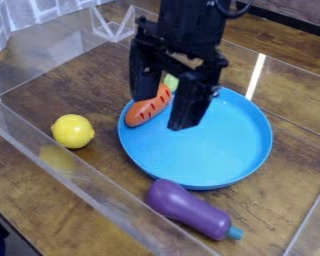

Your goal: Move the carrot to the left side

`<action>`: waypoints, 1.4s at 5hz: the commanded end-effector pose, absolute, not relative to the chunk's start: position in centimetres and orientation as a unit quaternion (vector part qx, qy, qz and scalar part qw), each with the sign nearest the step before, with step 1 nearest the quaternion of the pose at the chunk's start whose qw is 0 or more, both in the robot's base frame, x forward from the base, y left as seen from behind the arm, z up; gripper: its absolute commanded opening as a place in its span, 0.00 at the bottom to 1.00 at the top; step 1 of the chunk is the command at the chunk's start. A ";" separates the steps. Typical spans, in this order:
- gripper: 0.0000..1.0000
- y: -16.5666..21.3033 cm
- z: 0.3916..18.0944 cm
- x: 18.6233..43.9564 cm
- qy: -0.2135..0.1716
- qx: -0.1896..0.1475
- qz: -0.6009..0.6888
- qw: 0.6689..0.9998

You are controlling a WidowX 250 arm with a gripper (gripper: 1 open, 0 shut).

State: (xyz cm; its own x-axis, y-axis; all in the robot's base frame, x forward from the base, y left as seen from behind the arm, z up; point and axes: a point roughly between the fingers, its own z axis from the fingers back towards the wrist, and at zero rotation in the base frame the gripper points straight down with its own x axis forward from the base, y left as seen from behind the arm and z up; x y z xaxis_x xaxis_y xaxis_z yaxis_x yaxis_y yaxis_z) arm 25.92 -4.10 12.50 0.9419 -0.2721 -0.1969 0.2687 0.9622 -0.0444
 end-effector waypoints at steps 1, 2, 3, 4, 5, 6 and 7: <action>1.00 -4.2 13.8 25.8 0.064 -0.002 -0.181 0.981; 1.00 -4.5 13.4 26.3 0.065 0.002 -0.219 0.974; 1.00 -4.9 13.2 26.7 0.066 0.006 -0.256 0.964; 1.00 -5.3 11.4 27.3 0.068 0.006 -0.240 0.968; 1.00 -5.6 9.7 28.3 0.066 0.014 -0.233 0.970; 1.00 -5.6 8.4 29.4 0.063 0.019 -0.222 0.973; 1.00 -5.5 9.4 31.0 0.062 0.021 -0.211 0.975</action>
